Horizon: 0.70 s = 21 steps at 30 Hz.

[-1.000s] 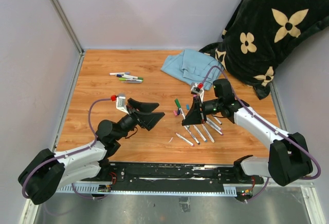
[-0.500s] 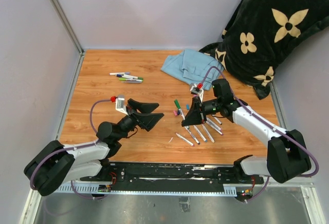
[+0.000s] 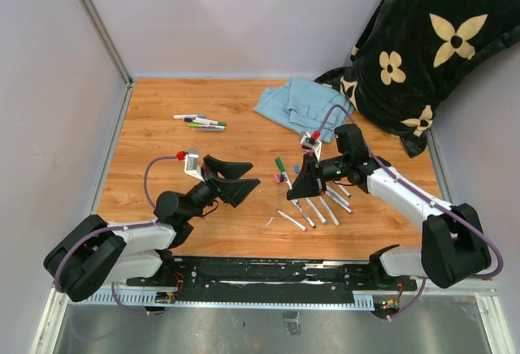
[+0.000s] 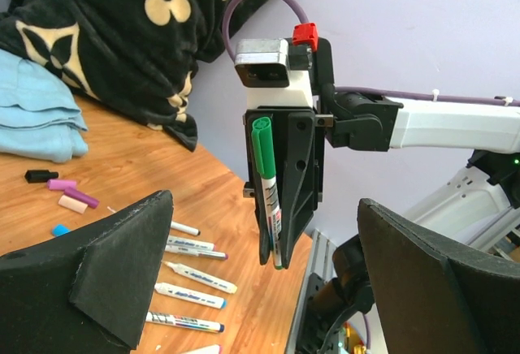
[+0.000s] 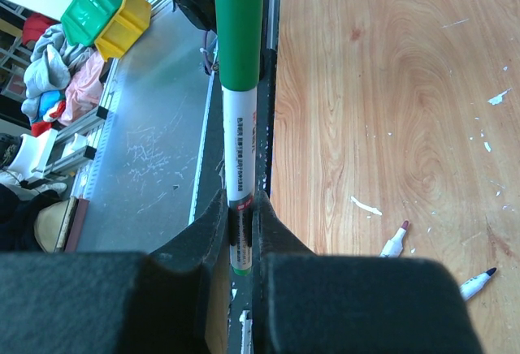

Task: Open the pen caps
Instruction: Pick up the pen from the center of the board.

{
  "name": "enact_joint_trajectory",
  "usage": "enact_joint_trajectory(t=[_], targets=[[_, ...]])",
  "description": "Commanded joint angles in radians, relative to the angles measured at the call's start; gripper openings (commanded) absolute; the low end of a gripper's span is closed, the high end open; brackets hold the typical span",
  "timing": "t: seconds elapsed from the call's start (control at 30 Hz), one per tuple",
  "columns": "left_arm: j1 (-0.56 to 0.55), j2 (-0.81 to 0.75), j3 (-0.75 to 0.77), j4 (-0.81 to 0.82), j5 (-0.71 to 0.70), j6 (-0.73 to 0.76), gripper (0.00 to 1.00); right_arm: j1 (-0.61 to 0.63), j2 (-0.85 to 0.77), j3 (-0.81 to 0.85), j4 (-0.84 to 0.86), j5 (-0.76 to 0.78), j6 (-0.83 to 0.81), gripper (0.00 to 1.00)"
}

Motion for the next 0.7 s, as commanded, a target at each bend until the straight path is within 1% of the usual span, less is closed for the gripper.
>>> enact_joint_trajectory(t=[0.0, 0.37, 0.47, 0.67], targets=[[0.01, 0.01, 0.028, 0.047, 0.027, 0.034, 0.99, 0.007, 0.009, 0.015, 0.014, -0.033, 0.006, 0.03], [0.01, 0.031, 0.044, 0.077, 0.031, 0.072, 0.99, 0.022, 0.016, 0.016, 0.013, -0.049, 0.001, 0.03], [0.01, 0.053, 0.069, 0.08, 0.047, 0.08, 0.99, 0.027, 0.02, 0.02, 0.01, -0.054, -0.001, 0.03], [0.01, 0.112, 0.166, 0.058, 0.098, 0.082, 0.99, 0.039, 0.026, 0.026, -0.004, -0.065, -0.017, 0.03]])
